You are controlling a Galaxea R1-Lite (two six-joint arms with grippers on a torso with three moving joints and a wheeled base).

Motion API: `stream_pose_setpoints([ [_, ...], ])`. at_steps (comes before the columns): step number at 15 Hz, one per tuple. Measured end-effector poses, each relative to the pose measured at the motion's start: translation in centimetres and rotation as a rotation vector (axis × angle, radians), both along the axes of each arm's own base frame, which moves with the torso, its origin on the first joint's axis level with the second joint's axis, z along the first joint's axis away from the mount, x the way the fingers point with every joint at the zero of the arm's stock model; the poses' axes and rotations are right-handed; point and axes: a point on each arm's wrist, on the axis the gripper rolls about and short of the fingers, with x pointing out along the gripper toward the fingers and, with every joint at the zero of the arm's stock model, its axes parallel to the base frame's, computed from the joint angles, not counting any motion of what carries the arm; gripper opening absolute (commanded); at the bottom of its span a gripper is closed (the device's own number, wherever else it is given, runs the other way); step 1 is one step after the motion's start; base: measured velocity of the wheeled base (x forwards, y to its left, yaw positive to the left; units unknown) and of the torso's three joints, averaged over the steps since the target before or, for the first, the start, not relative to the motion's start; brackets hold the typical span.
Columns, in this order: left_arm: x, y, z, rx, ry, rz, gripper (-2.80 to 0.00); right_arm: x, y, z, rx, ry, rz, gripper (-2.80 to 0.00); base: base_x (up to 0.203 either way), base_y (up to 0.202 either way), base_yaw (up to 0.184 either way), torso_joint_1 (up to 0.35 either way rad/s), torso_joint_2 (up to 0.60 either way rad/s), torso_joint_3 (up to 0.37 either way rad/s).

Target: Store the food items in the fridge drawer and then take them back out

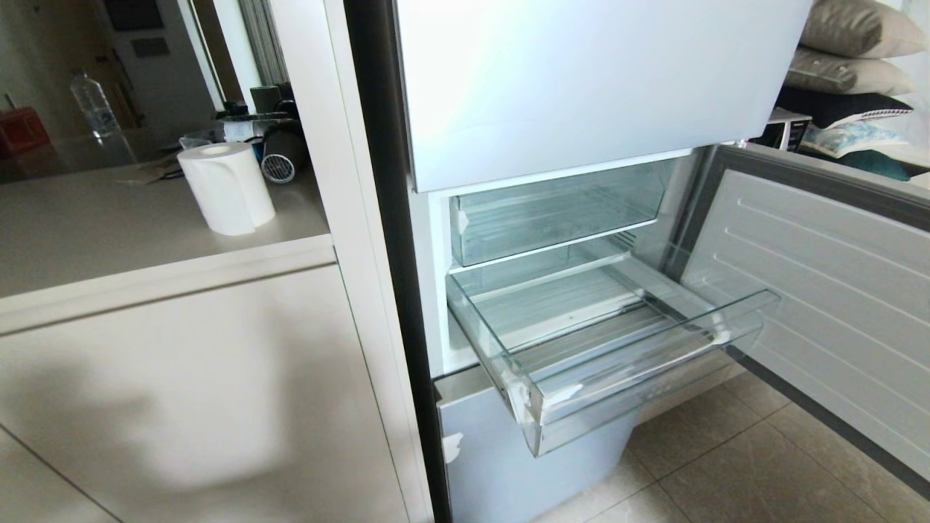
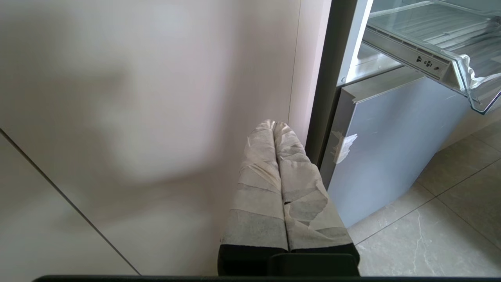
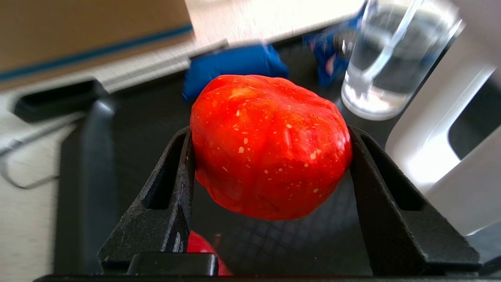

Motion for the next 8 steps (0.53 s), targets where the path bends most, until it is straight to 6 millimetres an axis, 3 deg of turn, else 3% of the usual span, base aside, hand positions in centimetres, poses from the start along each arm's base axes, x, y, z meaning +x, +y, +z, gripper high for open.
stream_pose_setpoints([
  [1,0.0,0.0,0.0,0.0,0.0,0.0,-2.8,0.0,-0.3,-0.6,0.017,0.0,0.0,0.0,0.0,0.0,0.0,0.0,0.0,0.0],
  [8,0.0,0.0,0.0,0.0,0.0,0.0,-2.8,-0.2,-0.5,-2.2,0.093,0.0,-0.001,0.0,0.0,0.0,0.0,0.0,0.0,0.0],
])
